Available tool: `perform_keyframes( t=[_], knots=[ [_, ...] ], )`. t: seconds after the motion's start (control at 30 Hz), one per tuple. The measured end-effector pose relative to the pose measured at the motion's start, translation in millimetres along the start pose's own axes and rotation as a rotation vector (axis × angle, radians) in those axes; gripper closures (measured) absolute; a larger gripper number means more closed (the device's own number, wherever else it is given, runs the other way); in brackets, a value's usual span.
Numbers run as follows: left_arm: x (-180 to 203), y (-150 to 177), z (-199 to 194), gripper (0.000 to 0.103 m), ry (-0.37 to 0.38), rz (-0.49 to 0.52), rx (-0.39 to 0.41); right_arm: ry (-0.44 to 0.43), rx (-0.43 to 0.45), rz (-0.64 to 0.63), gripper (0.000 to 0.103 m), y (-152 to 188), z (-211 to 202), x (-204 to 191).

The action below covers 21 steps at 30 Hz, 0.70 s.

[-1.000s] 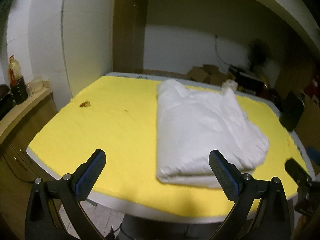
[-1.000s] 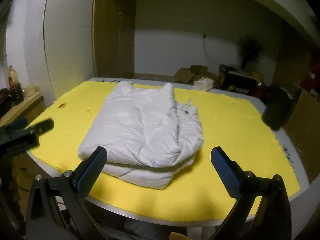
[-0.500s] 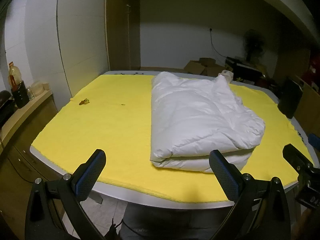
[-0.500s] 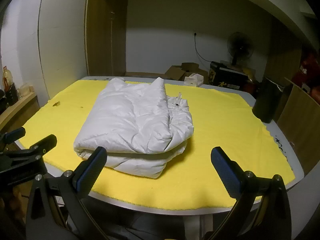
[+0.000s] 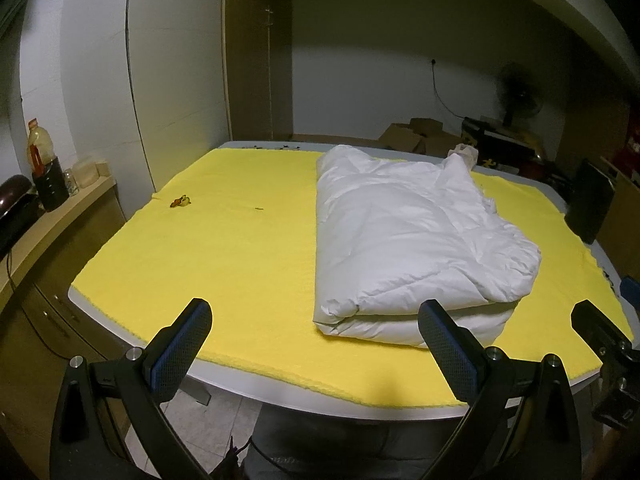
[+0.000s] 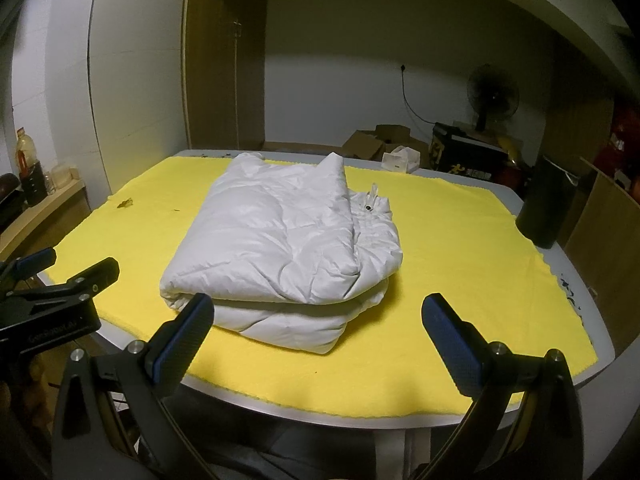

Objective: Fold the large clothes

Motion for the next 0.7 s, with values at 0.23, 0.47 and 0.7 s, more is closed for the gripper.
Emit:
perform_keyframes(
  t=[0.23, 0.47, 0.7],
  knots=[
    [2.3, 2.7, -2.0, 0.0, -0.002, 0.002, -0.014, -0.007, 0.006, 0.006, 0.0, 0.9, -3.6, -2.3],
    [1.3, 3.3, -6.1, 0.0, -0.009, 0.006, -0.013, -0.024, -0.006, 0.004, 0.0, 6.9, -4.3, -7.4],
    [-0.4, 4.2, -8.9, 0.0, -0.012, -0.002, -0.01, -0.029, -0.001, 0.002, 0.0, 7.2, -6.5, -9.6]
  ],
)
Point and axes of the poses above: each gripper's, at about its wrist camera, not at the fingertips, and z roughly the way its jaws point, x to its right, y to its underside, the point moved 9 cm from there along z, roughly the way its jaws point, and after that the axes turned 4 degrees about y, right-handed, at the moved point
